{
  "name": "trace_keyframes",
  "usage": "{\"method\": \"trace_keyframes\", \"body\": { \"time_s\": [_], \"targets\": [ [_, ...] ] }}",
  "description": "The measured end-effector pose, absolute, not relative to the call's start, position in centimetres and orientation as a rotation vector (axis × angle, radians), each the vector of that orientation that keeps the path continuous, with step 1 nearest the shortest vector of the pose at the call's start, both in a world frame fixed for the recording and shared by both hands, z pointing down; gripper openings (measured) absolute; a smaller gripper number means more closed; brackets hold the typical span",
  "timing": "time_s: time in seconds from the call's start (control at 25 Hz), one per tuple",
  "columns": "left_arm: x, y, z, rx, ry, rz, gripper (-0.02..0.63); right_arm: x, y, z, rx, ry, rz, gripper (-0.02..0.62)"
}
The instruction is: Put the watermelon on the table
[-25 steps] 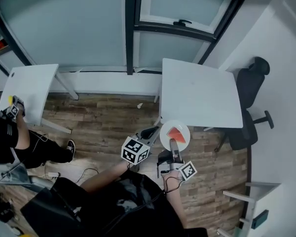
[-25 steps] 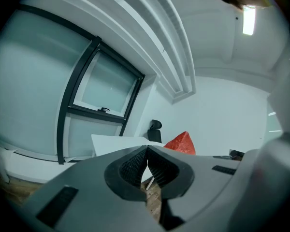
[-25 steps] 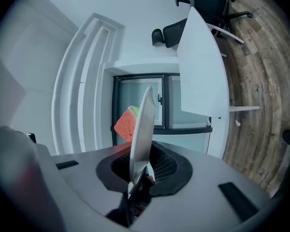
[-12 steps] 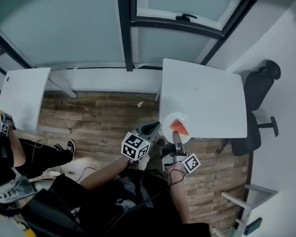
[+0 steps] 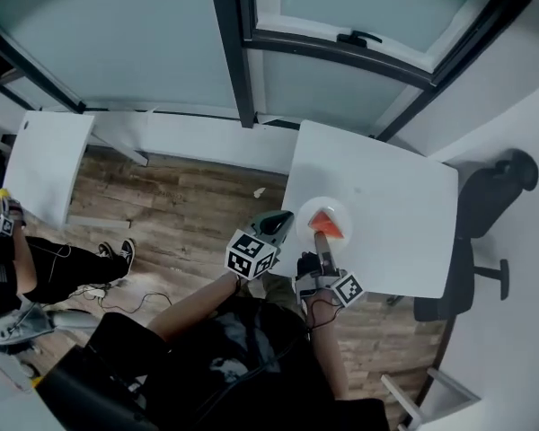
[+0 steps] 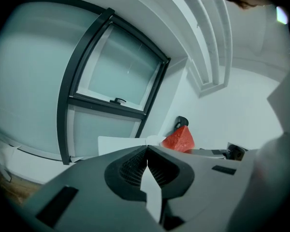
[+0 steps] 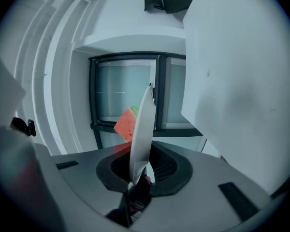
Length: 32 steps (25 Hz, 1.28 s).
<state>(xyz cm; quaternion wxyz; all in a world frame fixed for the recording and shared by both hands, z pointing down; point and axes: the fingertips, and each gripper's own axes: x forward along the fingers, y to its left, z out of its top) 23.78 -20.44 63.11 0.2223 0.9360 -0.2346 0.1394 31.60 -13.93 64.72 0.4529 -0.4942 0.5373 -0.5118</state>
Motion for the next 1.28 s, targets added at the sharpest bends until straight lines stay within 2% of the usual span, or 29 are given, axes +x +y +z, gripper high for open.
{"method": "trace_keyframes", "body": {
  "time_s": [0.52,0.88,0.96,1.08,1.28],
  "targets": [
    [28.8,-29.7,72.4,2.484,-0.745,0.58,0.006,37.7,-25.6,76.7,-1.297,1.387,-1.485,0.057],
    [29.0,-31.1,74.5,2.406,-0.758,0.653,0.008,42.2,-30.8,87.7,-1.432,1.049,-1.647,0.057],
    [29.3,-30.9,74.2,2.411,-0.734,0.648,0.008,44.2,-30.7,88.8,-1.515,1.01,-1.651,0.058],
    [26.2,-30.3,72.8,2.418,-0.756,0.636,0.007,43.2,-30.2,90.2,-1.688,1.004,-1.71,0.065],
    [25.2,-29.3,71.2,2.444,-0.764,0.612,0.006,44.0,-29.7,90.1,-2.191,1.231,-1.806,0.131]
  ]
}}
